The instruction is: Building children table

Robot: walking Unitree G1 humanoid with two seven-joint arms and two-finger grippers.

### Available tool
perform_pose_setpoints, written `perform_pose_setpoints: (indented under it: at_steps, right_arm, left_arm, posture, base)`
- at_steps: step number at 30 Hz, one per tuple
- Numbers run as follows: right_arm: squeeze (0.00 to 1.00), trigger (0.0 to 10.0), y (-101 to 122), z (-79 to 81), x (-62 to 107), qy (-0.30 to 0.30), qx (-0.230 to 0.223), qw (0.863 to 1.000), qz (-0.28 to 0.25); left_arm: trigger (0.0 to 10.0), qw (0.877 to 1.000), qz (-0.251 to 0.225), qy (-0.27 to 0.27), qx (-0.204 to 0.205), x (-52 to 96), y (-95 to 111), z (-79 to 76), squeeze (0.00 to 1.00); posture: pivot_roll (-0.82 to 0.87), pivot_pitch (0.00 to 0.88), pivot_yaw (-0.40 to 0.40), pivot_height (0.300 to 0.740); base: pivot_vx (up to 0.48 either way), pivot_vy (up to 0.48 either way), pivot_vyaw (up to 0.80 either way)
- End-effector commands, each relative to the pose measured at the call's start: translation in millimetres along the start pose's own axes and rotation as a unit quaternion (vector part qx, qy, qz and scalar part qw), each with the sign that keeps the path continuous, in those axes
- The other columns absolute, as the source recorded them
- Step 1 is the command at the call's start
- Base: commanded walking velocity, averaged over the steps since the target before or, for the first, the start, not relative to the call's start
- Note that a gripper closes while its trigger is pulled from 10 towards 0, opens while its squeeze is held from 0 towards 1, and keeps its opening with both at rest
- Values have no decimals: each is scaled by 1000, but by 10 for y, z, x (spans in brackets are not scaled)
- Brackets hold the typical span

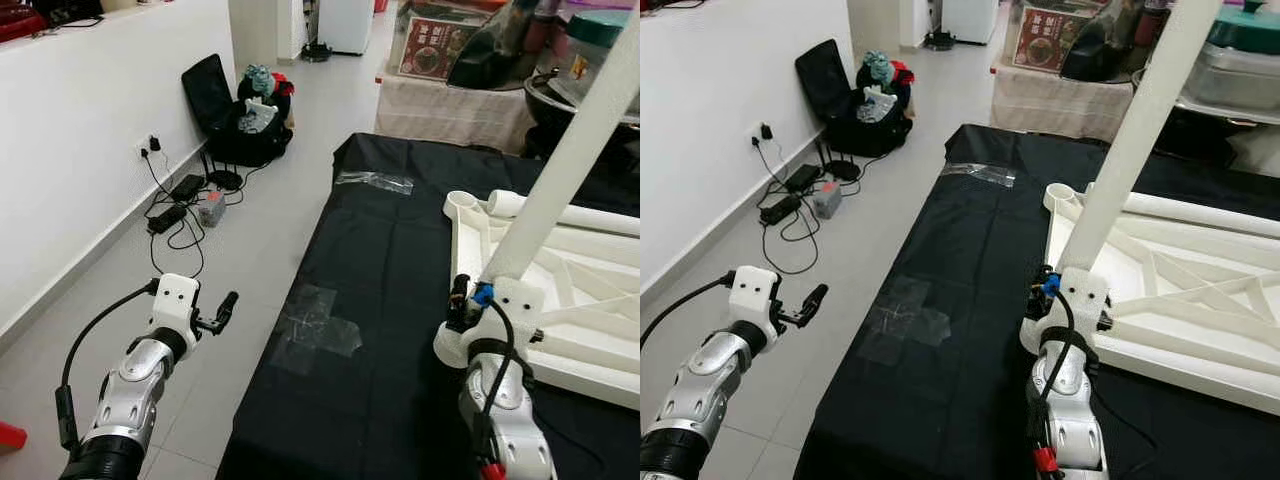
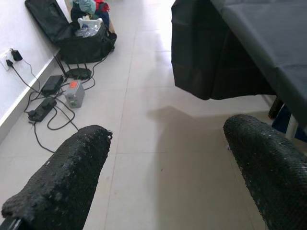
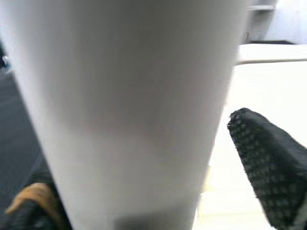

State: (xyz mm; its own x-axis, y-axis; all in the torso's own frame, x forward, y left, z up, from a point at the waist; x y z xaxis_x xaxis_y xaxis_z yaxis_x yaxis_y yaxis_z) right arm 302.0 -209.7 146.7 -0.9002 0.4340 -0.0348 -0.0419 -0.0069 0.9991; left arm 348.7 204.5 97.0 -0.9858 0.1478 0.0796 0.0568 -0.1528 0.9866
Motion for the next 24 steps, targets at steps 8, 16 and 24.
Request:
perform_pose_setpoints:
  at_steps: [8,16,24]
  right_arm:
    - [1000,10000,234,-31,29,13,-5,999,-44]
    - [1000,10000,201,21,-7,54,2,998,-33]
    - [1000,10000,168,133,-201,151,-31,988,2]
  left_arm:
    - [10000,1000,6,-4,-11,-7,-30,18,0]
    - [10000,1000,7,-6,-10,-20,-36,-7,0]
    - [10000,1000,6,-5,-11,-24,-33,-5,0]
  posture:
    - [51,0,-34,740]
    - [48,0,-33,740]
    - [56,0,-42,740]
  base:
    - [0,0,0]
    - [0,0,0]
    - [0,0,0]
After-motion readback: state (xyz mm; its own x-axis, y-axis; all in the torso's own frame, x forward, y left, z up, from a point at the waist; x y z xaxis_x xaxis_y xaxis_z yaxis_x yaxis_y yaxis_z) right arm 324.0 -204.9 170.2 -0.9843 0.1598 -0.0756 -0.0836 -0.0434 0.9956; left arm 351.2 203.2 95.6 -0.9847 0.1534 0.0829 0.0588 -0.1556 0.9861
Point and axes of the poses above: a point about 5 cm out from each wrist's last joint towards the gripper, its own x axis pointing back from the gripper into the wrist, its own y axis along the axis of the wrist's last joint, z = x × y, the point moved 3 cm from there along -x, pointing out of the wrist towards the gripper, and after that the axes turned 1 degree about -x, right-handed, at the moved point
